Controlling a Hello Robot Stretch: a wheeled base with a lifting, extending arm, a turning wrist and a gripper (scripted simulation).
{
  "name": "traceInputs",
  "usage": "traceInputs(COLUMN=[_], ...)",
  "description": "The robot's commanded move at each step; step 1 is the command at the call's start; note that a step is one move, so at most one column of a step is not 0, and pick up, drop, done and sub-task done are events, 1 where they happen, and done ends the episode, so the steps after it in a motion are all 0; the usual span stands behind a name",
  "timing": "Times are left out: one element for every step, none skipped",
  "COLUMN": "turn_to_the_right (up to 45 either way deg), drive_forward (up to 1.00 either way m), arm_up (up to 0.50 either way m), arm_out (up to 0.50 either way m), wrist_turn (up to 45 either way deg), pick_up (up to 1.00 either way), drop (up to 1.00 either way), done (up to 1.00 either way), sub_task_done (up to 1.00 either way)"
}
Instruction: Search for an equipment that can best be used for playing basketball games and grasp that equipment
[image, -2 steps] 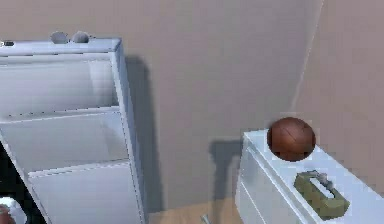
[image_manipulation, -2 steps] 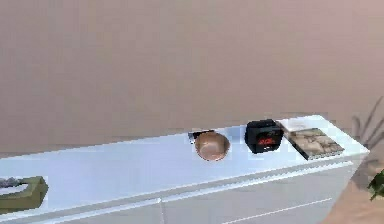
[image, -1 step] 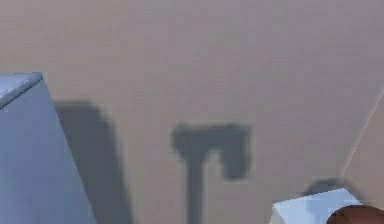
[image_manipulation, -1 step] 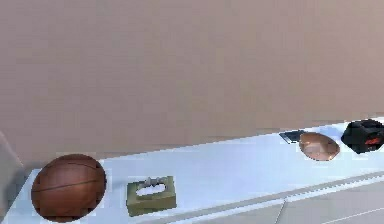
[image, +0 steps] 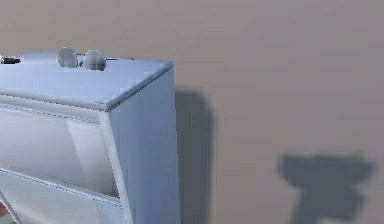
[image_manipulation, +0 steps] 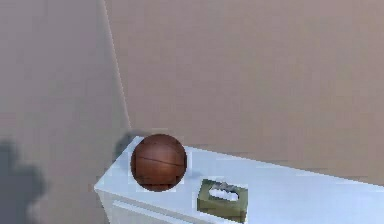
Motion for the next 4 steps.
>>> traceInputs(turn_to_the_right=[0.0,0.0,0.0,0.0], drive_forward=[0.0,0.0,0.0,0.0], arm_up=[0.5,0.38,0.0,0.0], arm_out=[0.0,0.0,0.22,0.0], wrist_turn=[0.0,0.0,0.0,45.0], pick_up=[0.0,0.0,0.0,0.0], drop=[0.0,0.0,0.0,0.0], done=[0.0,0.0,0.0,0.0], sub_task_done=[0.0,0.0,0.0,0.0])
